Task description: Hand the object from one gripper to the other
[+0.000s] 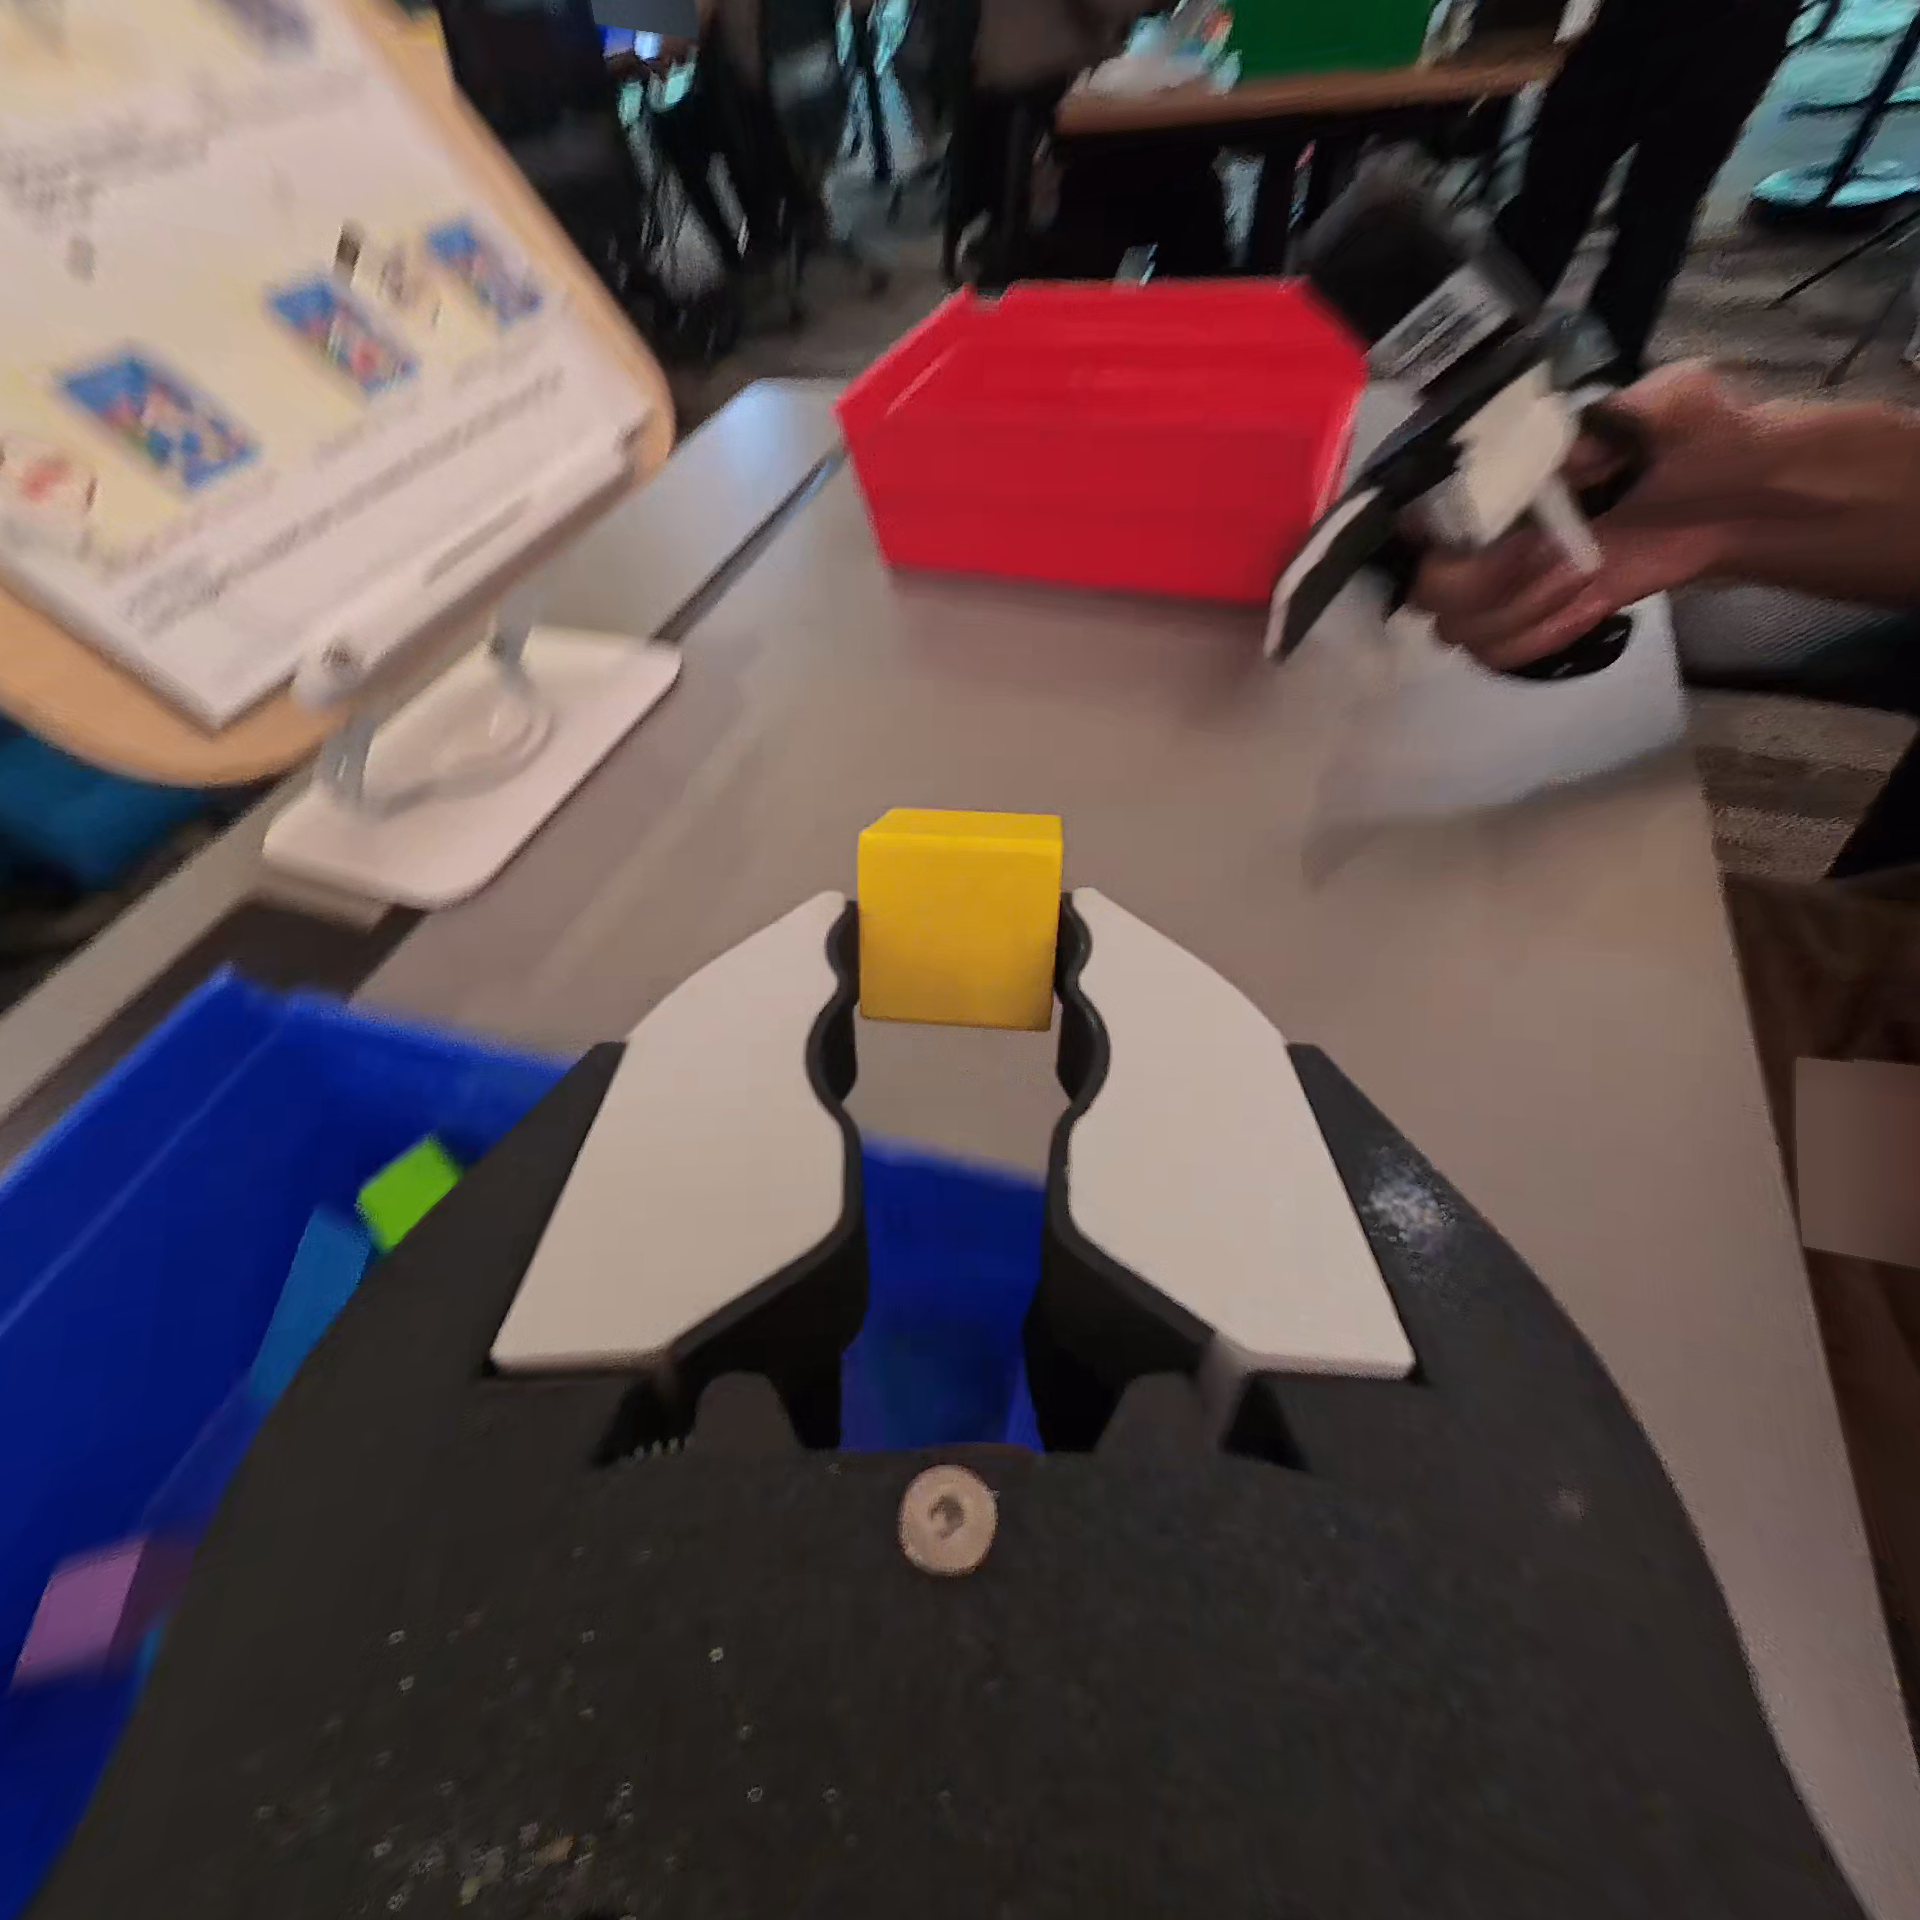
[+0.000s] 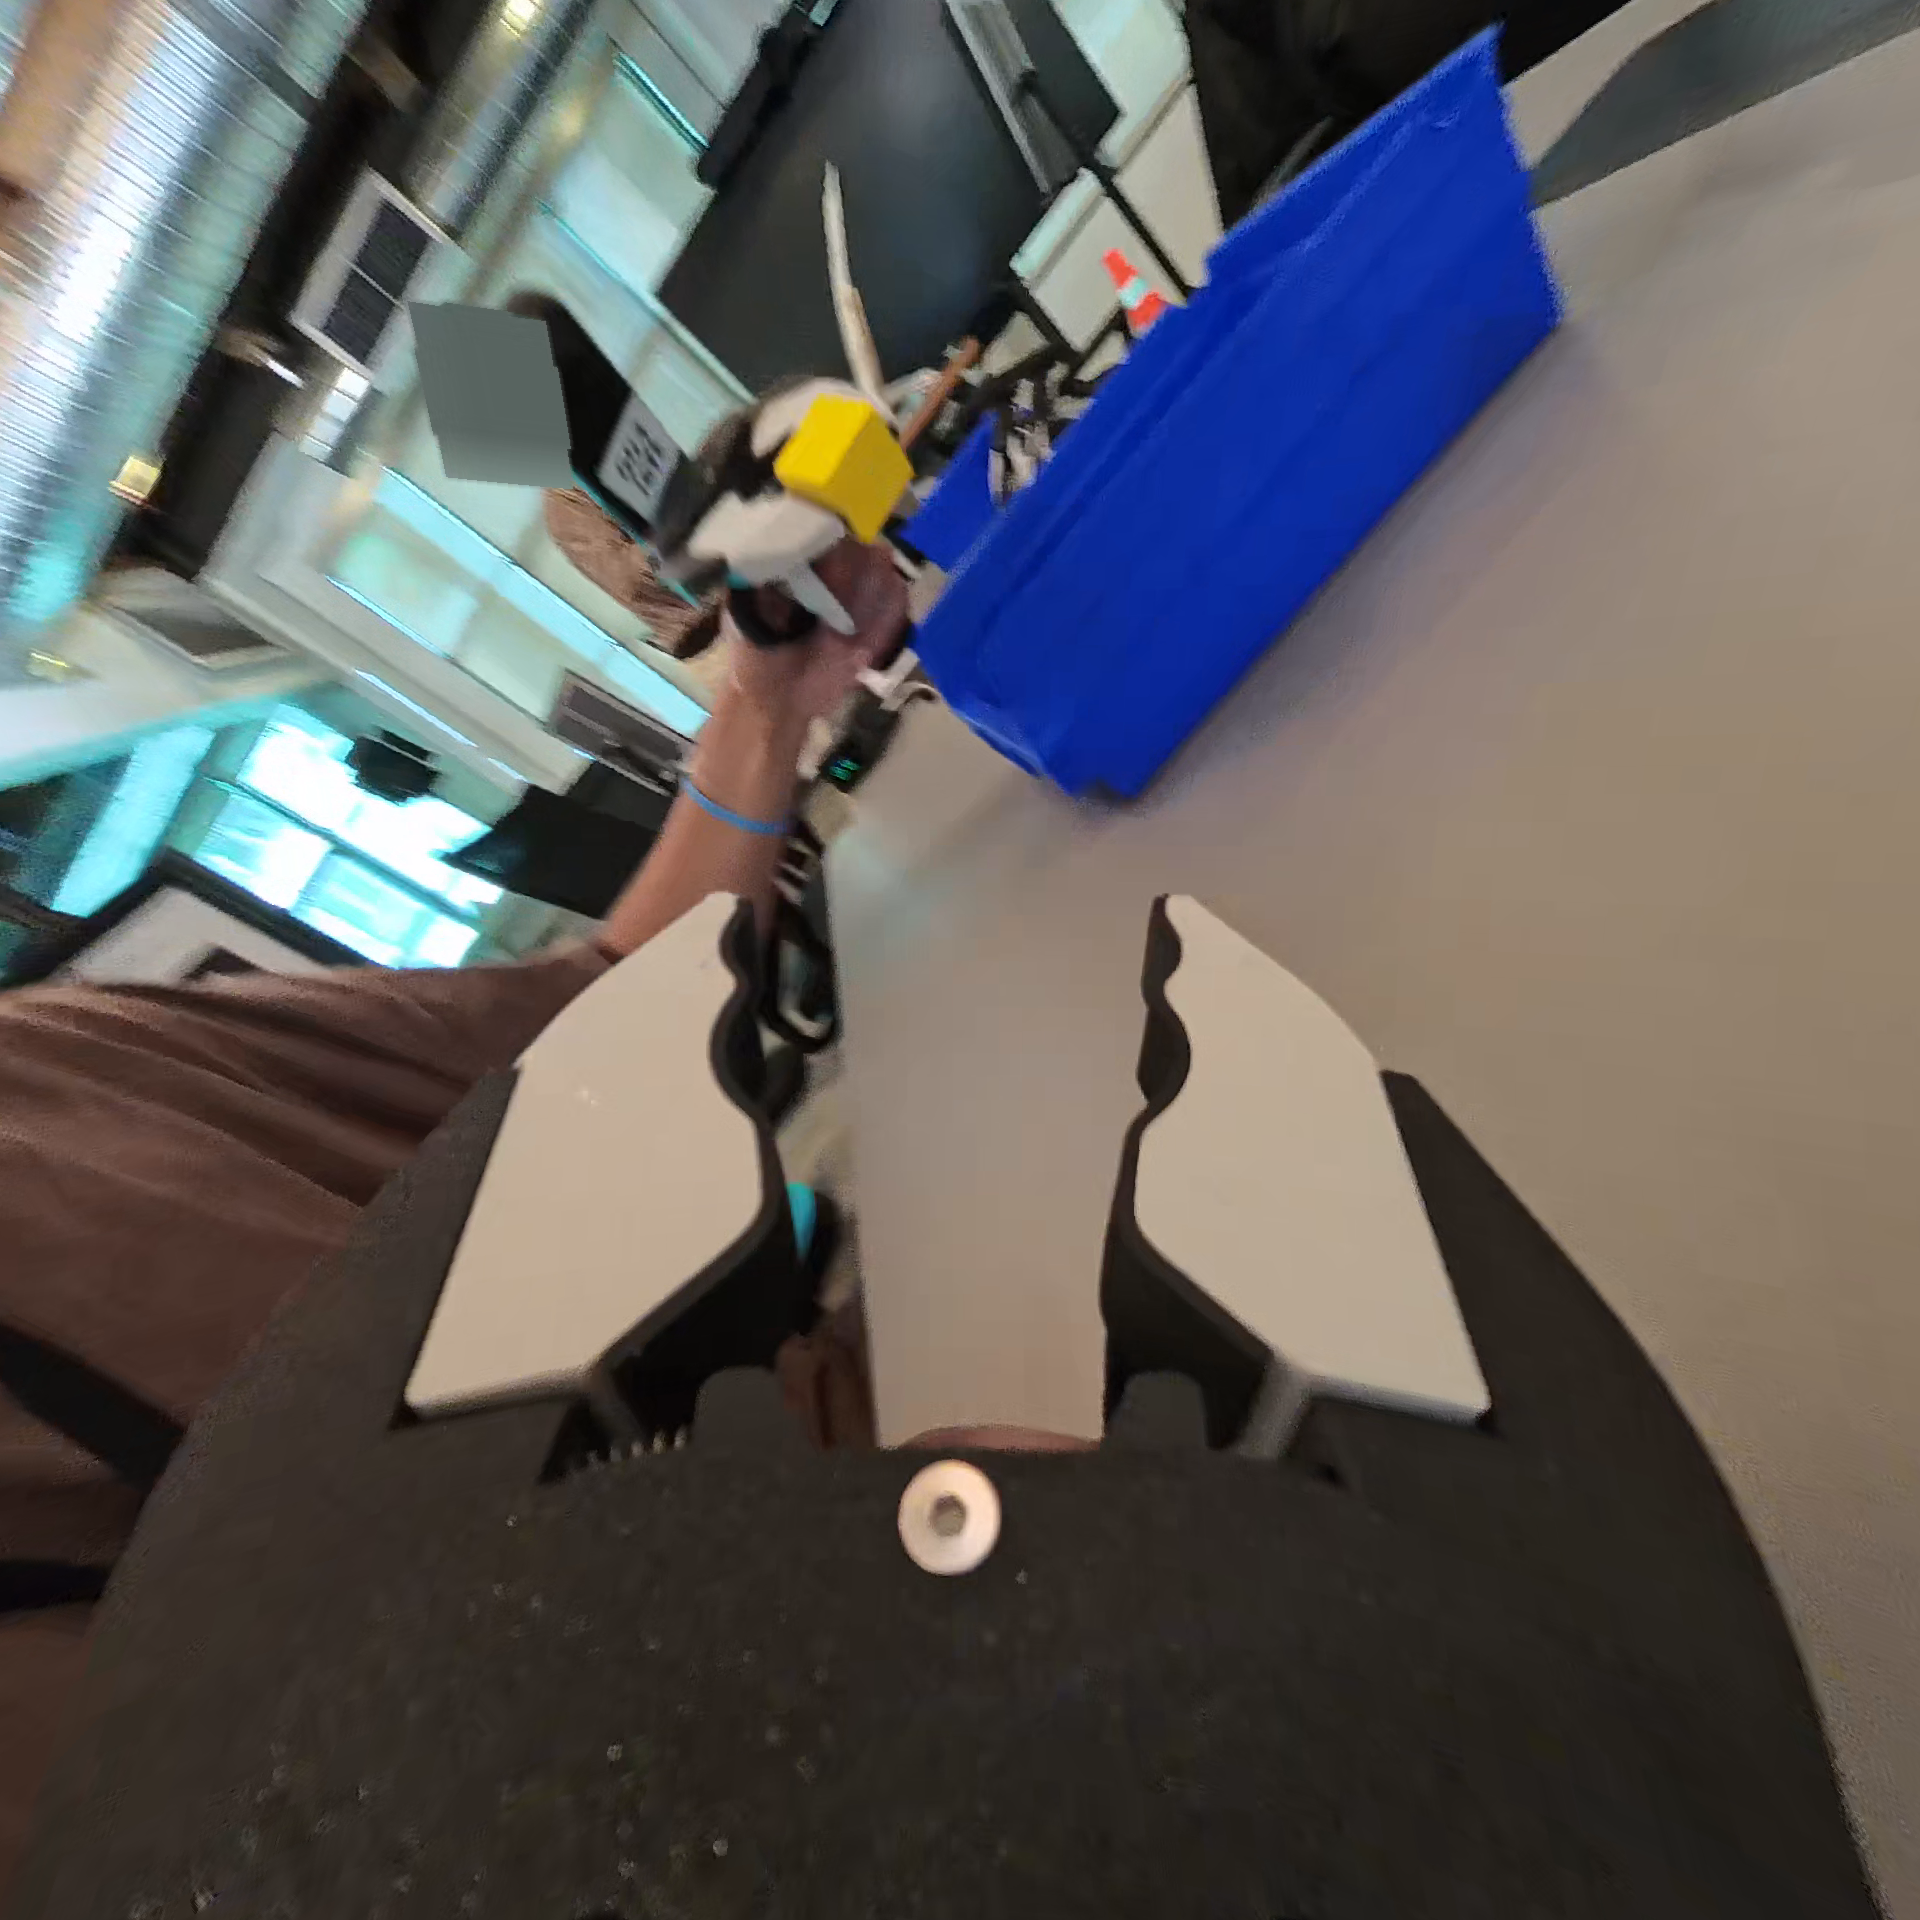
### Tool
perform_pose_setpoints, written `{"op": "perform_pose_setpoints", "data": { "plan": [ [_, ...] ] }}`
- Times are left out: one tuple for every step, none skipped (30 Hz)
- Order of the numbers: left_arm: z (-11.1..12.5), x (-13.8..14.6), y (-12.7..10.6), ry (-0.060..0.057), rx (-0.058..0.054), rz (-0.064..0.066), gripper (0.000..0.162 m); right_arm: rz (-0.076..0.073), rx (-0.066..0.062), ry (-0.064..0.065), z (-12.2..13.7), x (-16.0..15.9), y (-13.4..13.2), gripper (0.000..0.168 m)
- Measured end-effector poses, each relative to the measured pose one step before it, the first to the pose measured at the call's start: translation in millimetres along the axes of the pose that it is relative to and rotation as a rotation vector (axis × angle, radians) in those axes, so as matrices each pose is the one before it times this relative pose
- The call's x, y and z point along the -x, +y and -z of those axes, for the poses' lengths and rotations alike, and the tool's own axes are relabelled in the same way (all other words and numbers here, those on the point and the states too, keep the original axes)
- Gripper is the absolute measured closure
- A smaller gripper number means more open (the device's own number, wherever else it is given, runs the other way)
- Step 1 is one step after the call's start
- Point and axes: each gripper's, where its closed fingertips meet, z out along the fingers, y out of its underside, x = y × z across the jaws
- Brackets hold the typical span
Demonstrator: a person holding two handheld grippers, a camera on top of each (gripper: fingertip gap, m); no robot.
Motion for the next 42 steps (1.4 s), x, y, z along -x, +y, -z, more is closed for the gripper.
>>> {"op": "perform_pose_setpoints", "data": {
  "plan": [
    [-9.98,-12.58,-12.64,0.0271,-0.0413,-0.0271,0.127,-0.0423,-0.0127,-0.0553,-10.27,7.56,-7.83,0.097],
    [-12.02,-13.43,-10.95,0.0358,-0.0326,-0.0274,0.127,-0.0475,-0.0123,-0.0637,-10.33,8.54,-7.11,0.095],
    [-13.43,-12.55,-9.19,0.0339,-0.0237,-0.0286,0.127,-0.0508,-0.0092,-0.0691,-9.83,8.94,-5.86,0.095],
    [-14.01,-11.23,-7.41,0.0287,-0.0181,-0.0364,0.127,-0.0481,-0.0049,-0.07,-9.02,8.83,-4.36,0.095],
    [-13.82,-9.7,-5.61,0.0227,-0.0116,-0.0447,0.127,-0.0417,0.0,-0.0612,-7.94,7.29,-2.45,0.095],
    [-13.09,-7.71,-3.7,0.0142,-0.0046,-0.0488,0.127,-0.0313,0.0056,-0.0455,-6.39,4.82,-0.7,0.095],
    [-11.72,-5.52,-2.76,0.0054,-0.0016,-0.045,0.127,-0.0222,0.0062,-0.0302,-4.53,2.75,0.38,0.096],
    [-10.11,-4.45,-2.3,0.0053,-0.0025,-0.0304,0.127,-0.0155,0.0036,-0.0226,-2.59,1.63,1.02,0.098],
    [-8.35,-4.19,-1.45,0.0128,0.0008,-0.0117,0.127,-0.013,-0.0033,-0.0183,-0.77,1.0,0.57,0.101],
    [-6.87,-4.87,-0.89,0.0243,0.0017,0.0025,0.127,-0.0141,-0.0076,-0.015,0.4,0.36,0.21,0.104],
    [-5.72,-4.7,-0.66,0.0246,-0.0017,0.0047,0.127,-0.0162,-0.0113,-0.0153,1.45,0.59,-0.12,0.105],
    [-4.76,-2.79,-0.14,0.0114,-0.002,-0.0033,0.127,-0.0139,-0.0077,-0.0173,2.28,0.83,0.33,0.11],
    [-3.99,-1.75,0.74,0.0039,0.0002,-0.009,0.127,-0.0073,-0.0003,-0.0075,2.8,-0.42,1.26,0.118],
    [-3.48,-1.77,1.69,0.0054,0.0051,-0.0087,0.127,0.0005,0.0081,-0.0061,3.17,-0.47,2.25,0.134],
    [-2.7,-1.6,1.66,0.004,0.0075,-0.0059,0.127,-0.0076,-0.0011,0.0041,3.1,-1.78,1.28,0.135],
    [-2.23,-1.41,1.75,0.0017,0.0114,0.0038,0.127,-0.0101,-0.0006,0.0022,2.57,-1.24,1.13,0.135],
    [-1.66,-1.19,2.04,0.0008,0.0124,0.0112,0.127,-0.0031,-0.0021,0.0077,1.86,-1.57,0.67,0.135],
    [-0.76,-1.59,2.32,0.0003,0.0121,0.0161,0.127,0.0015,0.0015,0.0147,1.23,-1.9,0.95,0.135],
    [0.29,-1.64,2.27,-0.0027,0.01,0.0242,0.126,0.009,0.0094,0.0215,0.64,-2.0,1.62,0.135],
    [2.1,-1.24,1.72,-0.0113,0.0056,0.0366,0.125,0.0163,0.0076,0.0276,0.69,-1.61,1.15,0.135],
    [4.22,-1.55,0.04,-0.0117,-0.0072,0.0509,0.124,0.0265,0.0093,0.0318,1.46,-0.18,0.91,0.135],
    [6.26,-3.17,-1.45,-0.0059,-0.0263,0.0695,0.119,0.0391,0.0165,0.0356,2.73,1.55,0.82,0.135],
    [7.47,-4.58,-1.61,-0.0014,-0.038,0.0903,0.111,0.0488,0.0162,0.0353,4.68,4.26,-0.59,0.135],
    [7.8,-5.59,0.71,0.0024,-0.0361,0.1011,0.103,0.0577,0.0109,0.0371,7.54,6.38,-3.27,0.135],
    [7.76,-5.68,4.62,0.0004,-0.0216,0.0963,0.097,0.0654,0.0042,0.0462,10.87,6.8,-6.47,0.135],
    [7.61,-4.14,8.38,-0.0115,-0.0041,0.0801,0.093,0.0705,-0.0007,0.0576,14.67,5.64,-9.9,0.135],
    [7.21,-0.6,10.8,-0.0349,0.0055,0.0644,0.092,0.0702,-0.0027,0.0768,18.26,2.03,-12.65,0.135],
    [6.66,1.11,12.28,-0.043,0.0097,0.0518,0.093,0.0725,0.0021,0.1101,21.7,-4.87,-13.89,0.135],
    [6.23,0.49,12.12,-0.0338,0.0062,0.0434,0.094,0.0822,0.0092,0.1484,24.41,-14.18,-13.44,0.135],
    [5.9,0.47,10.37,-0.0292,-0.0067,0.044,0.097,0.0766,0.0164,0.1624,24.61,-22.36,-11.38,0.135],
    [5.17,-0.45,8.37,-0.0171,-0.0175,0.0468,0.099,0.0558,0.0348,0.1648,22.04,-29.42,-6.35,0.135],
    [4.22,-1.67,7.13,-0.0045,-0.0194,0.0489,0.1,0.042,0.0672,0.1656,16.73,-35.14,1.29,0.135],
    [3.08,-1.88,6.09,0.0003,-0.0179,0.0442,0.101,0.0319,0.0892,0.1418,9.49,-35.07,7.81,0.135],
    [1.7,-1.34,5.51,-0.0023,-0.0136,0.0323,0.102,0.02,0.0983,0.1143,1.93,-32.34,12.57,0.135],
    [0.32,-0.51,4.8,-0.0077,-0.0039,0.0184,0.102,0.0032,0.1104,0.0643,-5.08,-24.07,16.14,0.135],
    [-1.14,-0.55,3.73,-0.0096,0.0079,0.0031,0.102,-0.0048,0.105,0.006,-9.85,-13.31,14.98,0.135],
    [-1.92,-1.88,2.19,-0.0033,0.0158,-0.0128,0.102,-0.005,0.0844,-0.0062,-12.23,-8.97,11.61,0.135],
    [-2.49,-2.45,0.15,0.0008,0.0118,-0.0223,0.102,0.0073,0.066,0.0011,-13.48,-7.35,7.93,0.135],
    [-2.84,-2.01,-0.95,0.003,0.0028,-0.0201,0.103,0.0209,0.0537,0.0032,-14.08,-5.06,5.0,0.135],
    [-3.05,-1.77,-0.44,0.0076,0.0029,-0.0108,0.103,0.0252,0.0434,-0.0057,-13.94,-1.51,2.59,0.135],
    [-3.28,-1.19,0.95,0.0091,0.0085,-0.0008,0.103,0.0229,0.0382,-0.0183,-13.27,2.29,1.36,0.135],
    [-2.96,-1.11,1.83,0.0098,0.009,0.0044,0.103,0.025,0.0449,-0.0101,-11.78,2.77,1.92,0.135]
  ]
}}
